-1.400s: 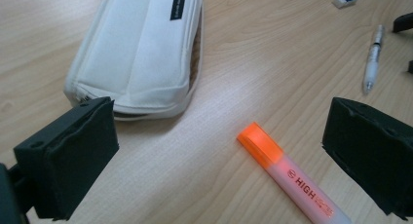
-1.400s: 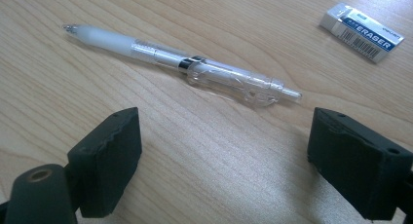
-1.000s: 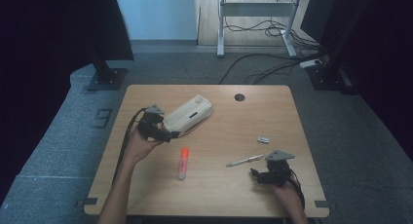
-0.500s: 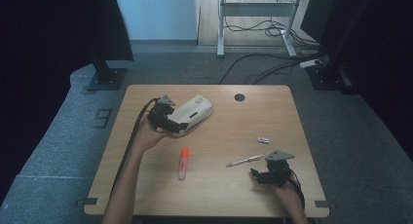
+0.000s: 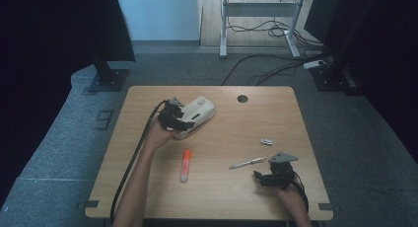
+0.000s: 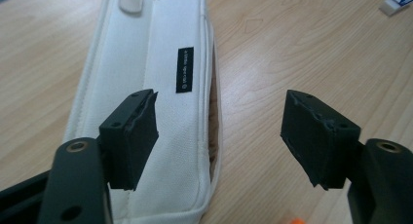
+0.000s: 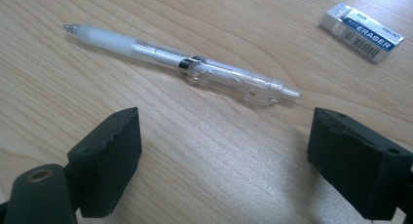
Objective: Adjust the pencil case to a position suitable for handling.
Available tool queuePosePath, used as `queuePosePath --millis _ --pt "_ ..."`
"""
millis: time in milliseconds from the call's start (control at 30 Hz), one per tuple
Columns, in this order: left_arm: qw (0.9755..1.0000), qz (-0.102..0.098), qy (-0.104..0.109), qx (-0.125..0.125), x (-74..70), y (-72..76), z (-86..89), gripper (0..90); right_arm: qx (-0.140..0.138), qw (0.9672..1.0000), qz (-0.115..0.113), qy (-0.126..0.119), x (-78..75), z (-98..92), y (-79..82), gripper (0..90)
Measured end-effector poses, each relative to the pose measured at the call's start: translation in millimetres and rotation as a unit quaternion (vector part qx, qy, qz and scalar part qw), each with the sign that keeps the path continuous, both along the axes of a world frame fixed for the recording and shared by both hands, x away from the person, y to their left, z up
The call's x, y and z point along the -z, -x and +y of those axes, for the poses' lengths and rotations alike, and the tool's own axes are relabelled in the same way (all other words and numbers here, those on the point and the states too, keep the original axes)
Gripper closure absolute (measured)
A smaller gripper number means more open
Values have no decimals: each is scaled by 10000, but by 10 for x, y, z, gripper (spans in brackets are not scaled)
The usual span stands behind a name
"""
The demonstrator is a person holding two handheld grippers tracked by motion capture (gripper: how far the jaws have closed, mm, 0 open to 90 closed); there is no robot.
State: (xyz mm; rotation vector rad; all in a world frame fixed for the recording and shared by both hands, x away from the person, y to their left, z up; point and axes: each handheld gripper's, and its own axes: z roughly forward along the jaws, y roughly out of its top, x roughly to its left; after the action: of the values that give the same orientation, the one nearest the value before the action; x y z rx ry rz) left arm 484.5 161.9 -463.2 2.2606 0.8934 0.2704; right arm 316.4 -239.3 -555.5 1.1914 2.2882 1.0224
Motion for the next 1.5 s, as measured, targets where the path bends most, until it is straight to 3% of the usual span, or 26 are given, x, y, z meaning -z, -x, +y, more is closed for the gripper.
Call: queuePosePath --millis 167,267,433,733,900,1067,1200,1500 --pt "9999 112 -95 -17 134 -80 -19 319 0 10000 0 0 0 0 0 124" --pt "9997 233 -29 -51 204 -129 -7 348 0 10000 -1 -1 0 0 0 124" --pt "9994 288 -169 -43 299 -177 2 439 8 10000 10 -4 0 1 2 124" --pt "9990 352 -166 -233 391 -223 24 476 11 10000 16 -5 -1 1 3 124" --pt "9988 244 -347 -255 430 -177 26 472 11 10000 16 -6 -1 1 3 124" --pt "9992 157 -215 -288 475 -113 56 476 11 10000 16 -5 0 1 3 124" --pt "9993 60 -238 -275 498 -51 78 507 11 10000 16 -5 0 1 3 123" --pt "9993 130 -57 -346 517 95 197 505 11 10000 17 -5 -1 1 3 124"
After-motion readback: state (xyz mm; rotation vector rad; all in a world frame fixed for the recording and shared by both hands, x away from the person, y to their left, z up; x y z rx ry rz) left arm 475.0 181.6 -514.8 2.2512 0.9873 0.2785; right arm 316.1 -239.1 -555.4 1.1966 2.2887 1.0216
